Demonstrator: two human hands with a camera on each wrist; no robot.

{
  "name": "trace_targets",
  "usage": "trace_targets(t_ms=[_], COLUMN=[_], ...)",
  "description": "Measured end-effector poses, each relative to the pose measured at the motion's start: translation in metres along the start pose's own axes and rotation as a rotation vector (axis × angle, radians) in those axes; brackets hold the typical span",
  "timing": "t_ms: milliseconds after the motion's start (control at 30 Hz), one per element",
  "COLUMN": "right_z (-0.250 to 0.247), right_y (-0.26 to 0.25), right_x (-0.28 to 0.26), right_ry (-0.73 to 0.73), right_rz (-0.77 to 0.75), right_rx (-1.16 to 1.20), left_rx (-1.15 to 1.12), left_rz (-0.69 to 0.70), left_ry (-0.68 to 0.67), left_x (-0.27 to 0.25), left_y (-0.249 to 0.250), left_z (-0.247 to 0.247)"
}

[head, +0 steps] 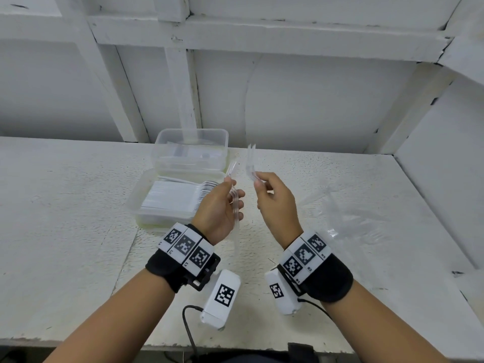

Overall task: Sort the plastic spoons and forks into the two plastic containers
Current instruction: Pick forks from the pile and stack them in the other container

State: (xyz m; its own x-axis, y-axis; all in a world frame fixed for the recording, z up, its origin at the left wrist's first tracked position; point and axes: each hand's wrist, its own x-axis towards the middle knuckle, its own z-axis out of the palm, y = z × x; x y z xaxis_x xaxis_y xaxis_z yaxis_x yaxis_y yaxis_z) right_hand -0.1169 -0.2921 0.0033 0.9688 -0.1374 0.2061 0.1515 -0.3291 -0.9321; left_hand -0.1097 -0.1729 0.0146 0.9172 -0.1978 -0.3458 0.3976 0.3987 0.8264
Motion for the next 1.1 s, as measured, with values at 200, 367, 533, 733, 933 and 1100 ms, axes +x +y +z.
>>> trace_targets(t_ms=[200,367,533,733,933,1100], right_z=[0.019,0.025,0.018,0.009,-0.002,-0.004], right_y=[0.005,0.004,-0.001,0.001,-0.003,-0.006], right_x=[-0.008,-0.009,-0.011,-0.014,-0.013,-0.013], right_ry=[0.009,-0.027,-0.104,-0.235,-0.311,-0.365], right_rz=[0.037,0.060,0.023,0.019,0.067,0.171], right_rx=[-0.073,-0.045,-0.111,-0.091,-0.086,-0.022], left_rx=[0.008,-0.023,0.087,0.240,0.454,0.563], left_rz=[0.062,0.049,0.018,-0.030,-0.032,0.010], left_ry=[-0.002,-0.056,-0.061,-0.079,-0.053,0.041], left_x=[0.002,0.001,0.003,0.000,0.002,0.003], left_y=[-0.006,-0.007,-0.007,0.000,0.003,0.006], left_z=[0.009,0.009,0.008,0.005,-0.003,-0.010])
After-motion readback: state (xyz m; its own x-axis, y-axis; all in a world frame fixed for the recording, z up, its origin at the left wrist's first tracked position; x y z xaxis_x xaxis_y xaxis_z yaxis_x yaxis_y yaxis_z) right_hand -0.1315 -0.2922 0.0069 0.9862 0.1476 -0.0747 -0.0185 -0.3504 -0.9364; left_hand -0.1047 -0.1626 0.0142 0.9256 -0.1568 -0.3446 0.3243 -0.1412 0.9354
